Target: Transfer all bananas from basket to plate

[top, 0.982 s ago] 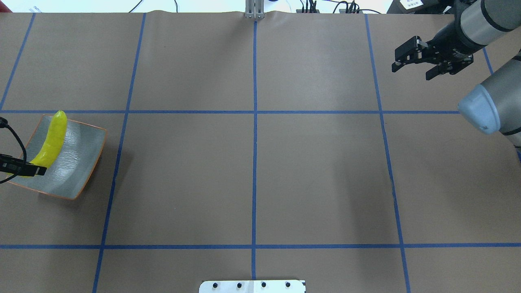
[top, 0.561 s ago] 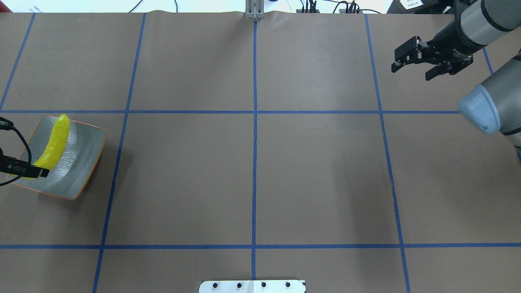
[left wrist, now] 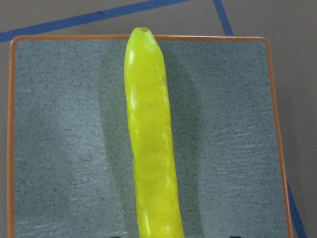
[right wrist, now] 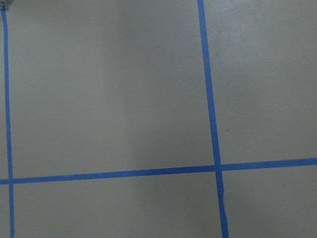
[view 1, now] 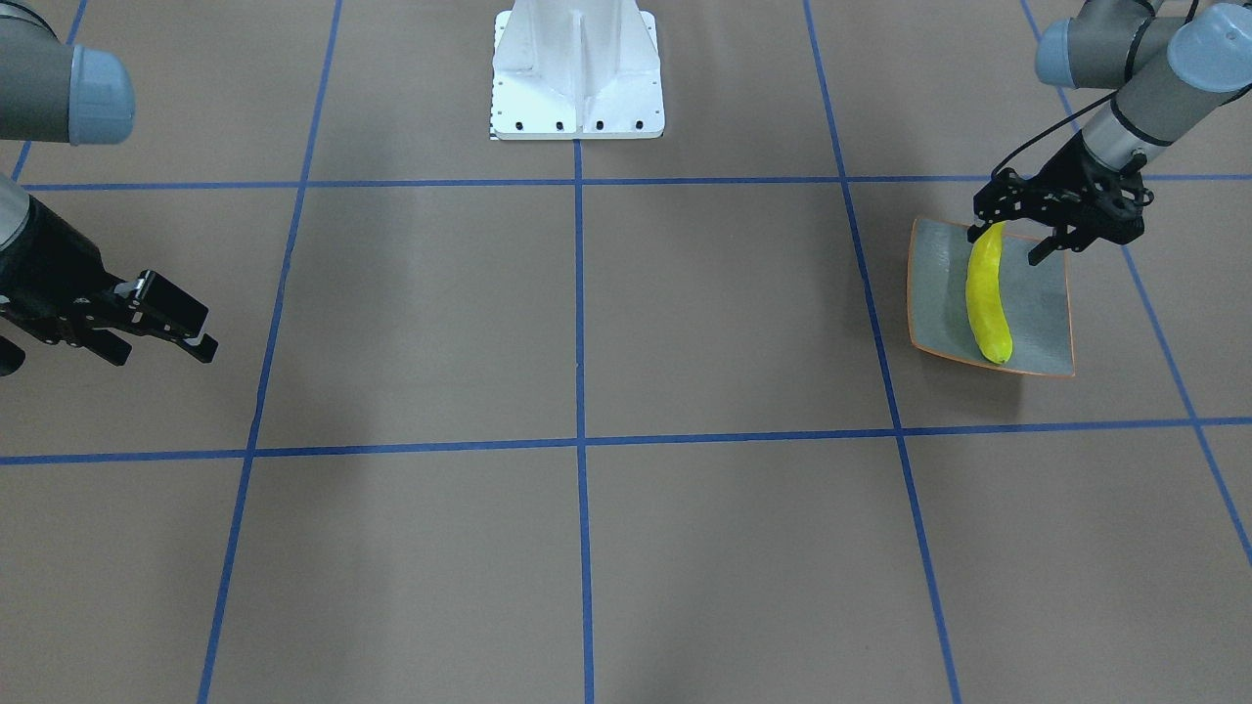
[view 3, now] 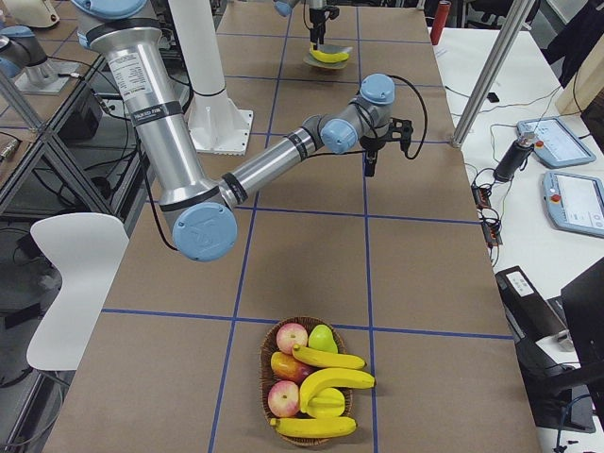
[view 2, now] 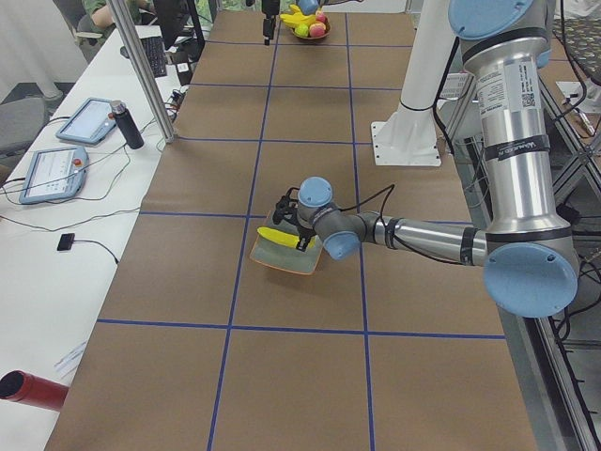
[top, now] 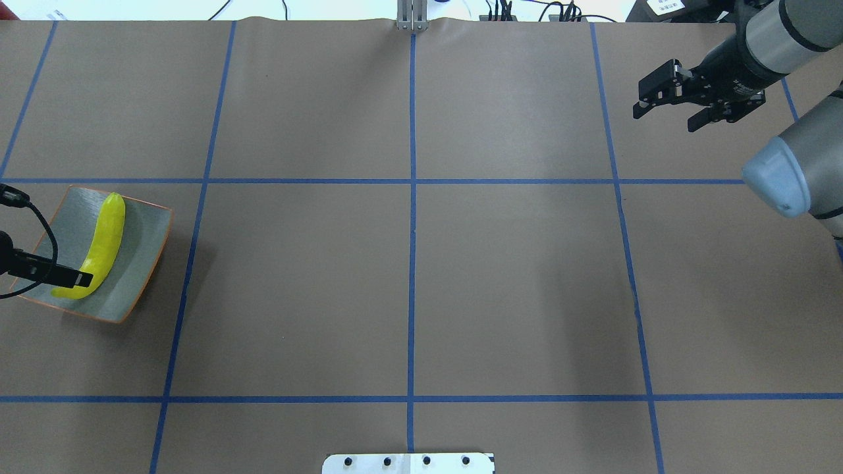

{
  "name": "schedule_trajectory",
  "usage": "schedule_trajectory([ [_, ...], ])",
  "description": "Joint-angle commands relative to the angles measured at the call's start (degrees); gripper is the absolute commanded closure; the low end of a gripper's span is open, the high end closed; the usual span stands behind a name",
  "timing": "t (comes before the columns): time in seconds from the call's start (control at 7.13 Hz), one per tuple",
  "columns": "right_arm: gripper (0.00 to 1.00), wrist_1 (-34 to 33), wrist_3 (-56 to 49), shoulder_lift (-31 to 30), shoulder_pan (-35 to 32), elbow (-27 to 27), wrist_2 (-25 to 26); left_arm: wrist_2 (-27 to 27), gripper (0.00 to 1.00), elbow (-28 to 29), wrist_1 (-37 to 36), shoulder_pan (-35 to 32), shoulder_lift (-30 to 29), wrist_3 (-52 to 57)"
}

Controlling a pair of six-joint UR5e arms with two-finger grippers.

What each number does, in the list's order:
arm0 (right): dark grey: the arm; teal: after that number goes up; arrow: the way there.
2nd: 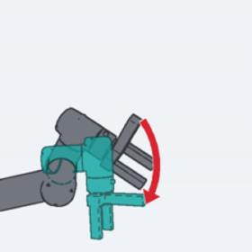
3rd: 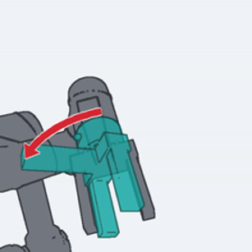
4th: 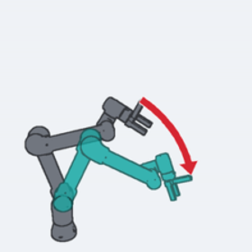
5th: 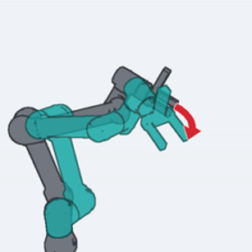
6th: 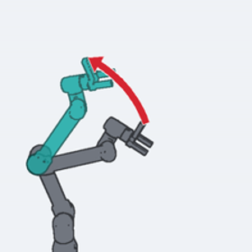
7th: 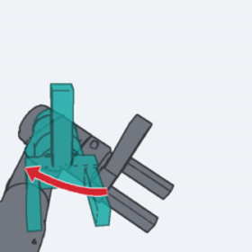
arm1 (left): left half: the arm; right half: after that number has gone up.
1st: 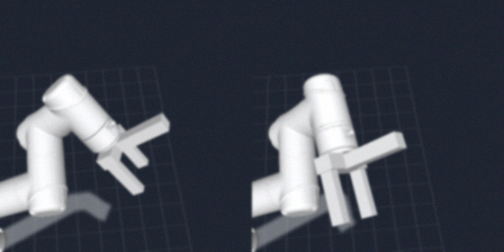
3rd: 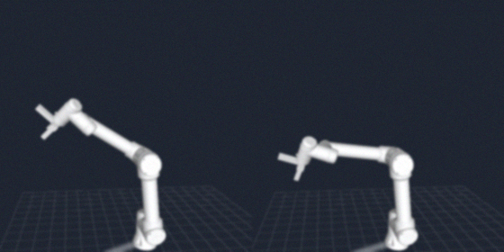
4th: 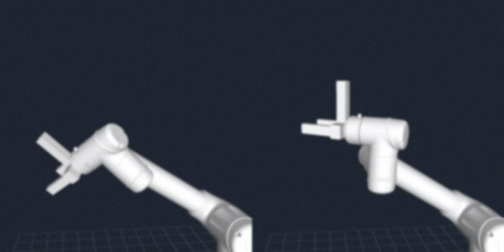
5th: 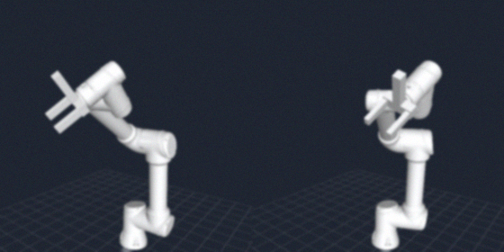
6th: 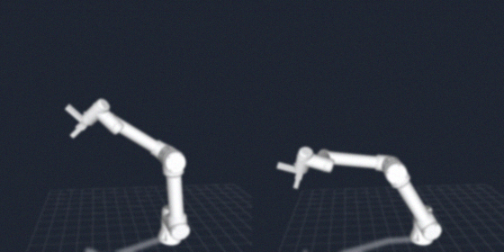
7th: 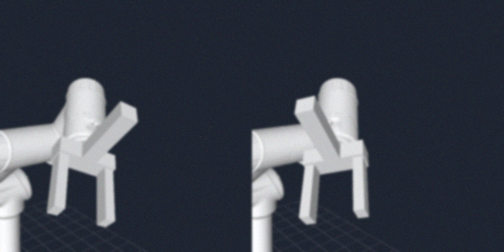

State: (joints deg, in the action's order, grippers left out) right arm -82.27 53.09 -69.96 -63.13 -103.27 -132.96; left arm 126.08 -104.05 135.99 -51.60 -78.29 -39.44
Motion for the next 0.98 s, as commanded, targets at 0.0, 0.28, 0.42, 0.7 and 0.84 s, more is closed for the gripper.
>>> schedule_trajectory([
  [0.0, 0.00, 0.0, -0.6, -0.6, -0.7, -0.2, -0.1, 3.1, 0.00, -1.2, -0.4, -2.7, -0.3, 0.0],
  [0.28, 0.00, -2.2, -12.1, -4.1, -3.3, 0.8, 0.2, 14.5, 0.00, -1.2, -9.7, -16.8, -7.0, 0.1],
  [0.42, 0.00, -5.0, -19.2, -6.1, -5.7, 1.3, 0.4, 15.7, 0.00, -1.3, -16.2, -19.0, -11.3, 0.3],
  [0.7, 0.00, -11.8, -32.0, -9.0, -12.0, 1.7, 0.8, 15.0, 0.00, -0.8, -18.0, -18.6, -13.4, 0.4],
  [0.84, 0.00, -13.0, -38.7, -10.5, -16.5, 2.4, 0.2, 14.9, 0.00, -0.9, -18.0, -18.6, -13.6, 0.3],
])
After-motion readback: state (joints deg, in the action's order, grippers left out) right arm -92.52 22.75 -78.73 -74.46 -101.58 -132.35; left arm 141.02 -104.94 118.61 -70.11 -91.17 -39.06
